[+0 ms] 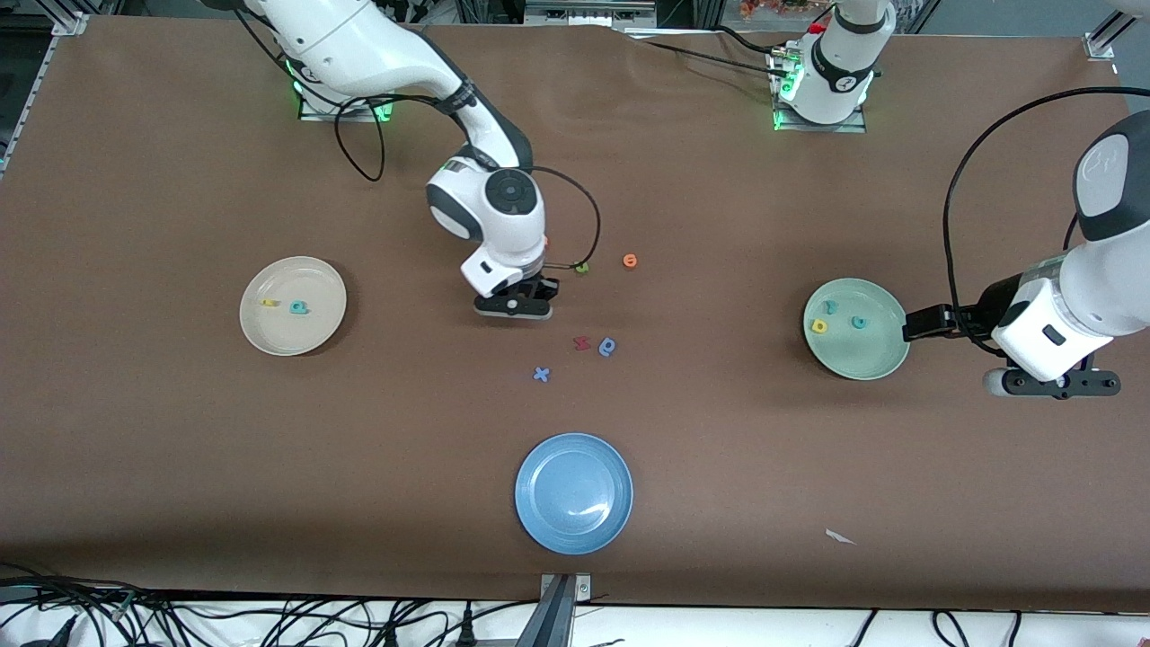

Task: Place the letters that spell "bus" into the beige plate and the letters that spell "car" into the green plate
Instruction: 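Lower the yellow u into the cream plate and open the right gripper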

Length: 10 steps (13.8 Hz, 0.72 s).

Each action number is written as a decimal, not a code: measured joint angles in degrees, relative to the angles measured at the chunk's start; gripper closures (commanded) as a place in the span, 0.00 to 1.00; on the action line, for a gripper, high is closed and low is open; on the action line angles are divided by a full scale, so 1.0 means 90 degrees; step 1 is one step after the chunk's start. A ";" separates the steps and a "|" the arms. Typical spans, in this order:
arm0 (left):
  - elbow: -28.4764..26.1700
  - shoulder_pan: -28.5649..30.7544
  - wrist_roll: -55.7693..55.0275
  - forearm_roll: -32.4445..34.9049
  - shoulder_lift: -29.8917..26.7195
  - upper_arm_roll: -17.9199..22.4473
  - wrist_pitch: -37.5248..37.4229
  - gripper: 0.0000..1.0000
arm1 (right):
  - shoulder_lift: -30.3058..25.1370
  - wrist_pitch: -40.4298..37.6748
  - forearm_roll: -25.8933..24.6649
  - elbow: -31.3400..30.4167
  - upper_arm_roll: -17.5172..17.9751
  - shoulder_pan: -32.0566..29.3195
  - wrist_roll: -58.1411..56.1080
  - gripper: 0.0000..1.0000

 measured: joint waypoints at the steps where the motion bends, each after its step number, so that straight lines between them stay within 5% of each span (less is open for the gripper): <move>1: 0.0002 -0.0001 0.0002 0.0000 0.0000 -0.0001 0.0000 0.00 | -0.0191 -0.0018 0.0000 -0.0175 -0.0001 -0.0232 -0.0374 0.84; 5: 0.0019 -0.0216 0.0037 0.0000 -0.0012 0.0099 0.0002 0.00 | -0.1139 -0.0299 0.0034 -0.1020 0.0052 -0.1408 -0.2503 0.84; 10: 0.0067 -0.1430 0.0121 0.0000 -0.0302 0.1411 0.0003 0.00 | -0.2429 -0.1030 0.0546 -0.1964 0.0031 -0.2618 -0.5483 0.84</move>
